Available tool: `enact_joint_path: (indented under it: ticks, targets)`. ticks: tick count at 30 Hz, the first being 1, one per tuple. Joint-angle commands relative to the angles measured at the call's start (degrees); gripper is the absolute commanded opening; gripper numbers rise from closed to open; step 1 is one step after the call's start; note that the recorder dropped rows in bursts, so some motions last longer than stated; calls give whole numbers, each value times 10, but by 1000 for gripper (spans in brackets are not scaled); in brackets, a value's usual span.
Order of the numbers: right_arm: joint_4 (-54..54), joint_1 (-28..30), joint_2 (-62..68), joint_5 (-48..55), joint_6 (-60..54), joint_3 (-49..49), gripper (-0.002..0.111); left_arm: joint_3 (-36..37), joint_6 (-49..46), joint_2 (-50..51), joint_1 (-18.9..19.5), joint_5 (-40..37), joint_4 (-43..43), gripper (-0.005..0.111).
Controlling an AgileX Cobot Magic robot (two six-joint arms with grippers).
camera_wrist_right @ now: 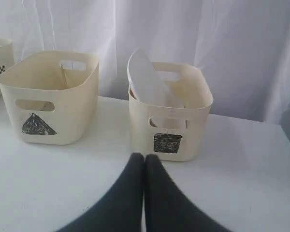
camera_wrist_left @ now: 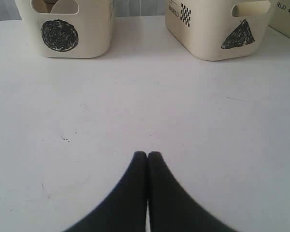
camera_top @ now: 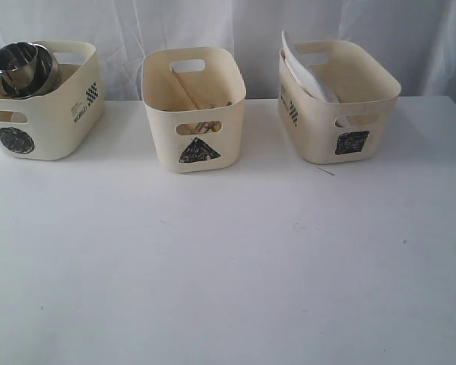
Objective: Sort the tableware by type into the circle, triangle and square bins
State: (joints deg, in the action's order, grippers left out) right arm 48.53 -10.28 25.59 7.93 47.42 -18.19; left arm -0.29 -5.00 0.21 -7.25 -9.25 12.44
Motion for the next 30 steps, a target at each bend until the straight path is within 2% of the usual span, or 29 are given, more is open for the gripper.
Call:
enact_joint_path:
  ticks: [1,11,17,21,23,27,30]
  targets:
    - [-3,1,-68,24,5,43,0,3,1,-2,-2,2,3,0]
    - [-26,1,-89,40,16,56,0,3,1,-2,-2,2,3,0]
    - [-25,1,-89,43,-59,58,0,3,1,-2,-2,2,3,0]
    - [-44,1,-98,30,-77,96,0,3,1,-2,-2,2,3,0]
    - [-99,1,-126,30,-143,117,0,3,1,-2,-2,2,3,0]
    - [-281,1,-228,70,-409,136,0,3,1,-2,-2,2,3,0]
    - [-372,2,-256,117,-530,136,0,3,1,-2,-2,2,3,0]
